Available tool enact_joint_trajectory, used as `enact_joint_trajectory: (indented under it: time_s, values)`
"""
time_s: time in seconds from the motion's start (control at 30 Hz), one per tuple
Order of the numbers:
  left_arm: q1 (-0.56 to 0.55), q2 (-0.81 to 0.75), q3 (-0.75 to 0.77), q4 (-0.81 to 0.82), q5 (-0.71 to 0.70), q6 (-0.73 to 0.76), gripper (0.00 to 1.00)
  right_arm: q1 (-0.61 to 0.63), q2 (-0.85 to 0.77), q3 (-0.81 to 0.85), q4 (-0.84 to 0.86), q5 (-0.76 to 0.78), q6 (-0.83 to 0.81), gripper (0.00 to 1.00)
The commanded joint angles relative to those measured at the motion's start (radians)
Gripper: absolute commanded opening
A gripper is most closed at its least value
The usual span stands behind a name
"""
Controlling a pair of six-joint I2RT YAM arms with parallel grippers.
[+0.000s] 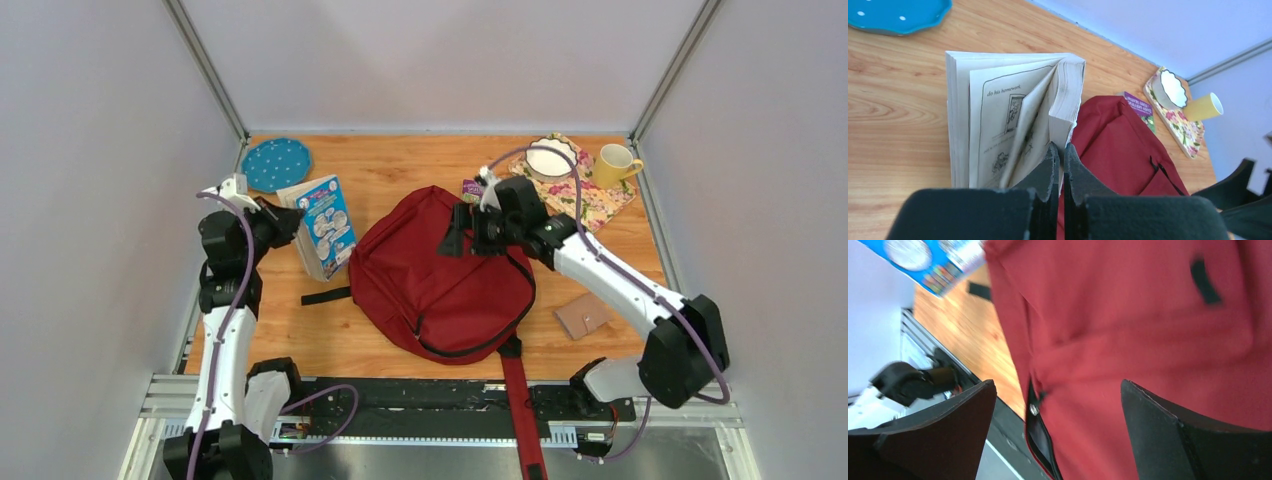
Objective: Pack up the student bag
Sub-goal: Pick up the book from the center of the board, then adjust the student bag at the center of the board.
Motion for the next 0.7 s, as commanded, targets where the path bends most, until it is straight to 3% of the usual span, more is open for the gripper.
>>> enact_joint_trajectory:
  time_s: [0.0, 0.13, 0.3, 0.53, 0.67]
  values:
    - [0.004, -0.058, 0.052, -0.015, 0.081, 0.007, 0.0, 0.026, -0.112, -0.214, 0.053, 0.016, 0.053, 0.98]
    - [0.002, -0.112, 0.089, -0.061, 0.103, -0.013, 0.0, 0.118, -0.024, -0.269, 0.12, 0.028, 0.085, 0.98]
    - [0.002, -0.161, 0.166, -0.128, 0.104, -0.033, 0.0, 0.21, 0.242, -0.11, 0.134, 0.109, 0.144, 0.98]
    - [0.002, -0.183, 0.263, -0.178, 0.155, -0.081, 0.0, 0.297, 0.536, 0.07, 0.364, 0.147, 0.454, 0.98]
    - [0.002, -0.186, 0.287, -0.19, 0.167, -0.09, 0.0, 0.3, 0.518, 0.105, 0.417, 0.185, 0.456, 0.99]
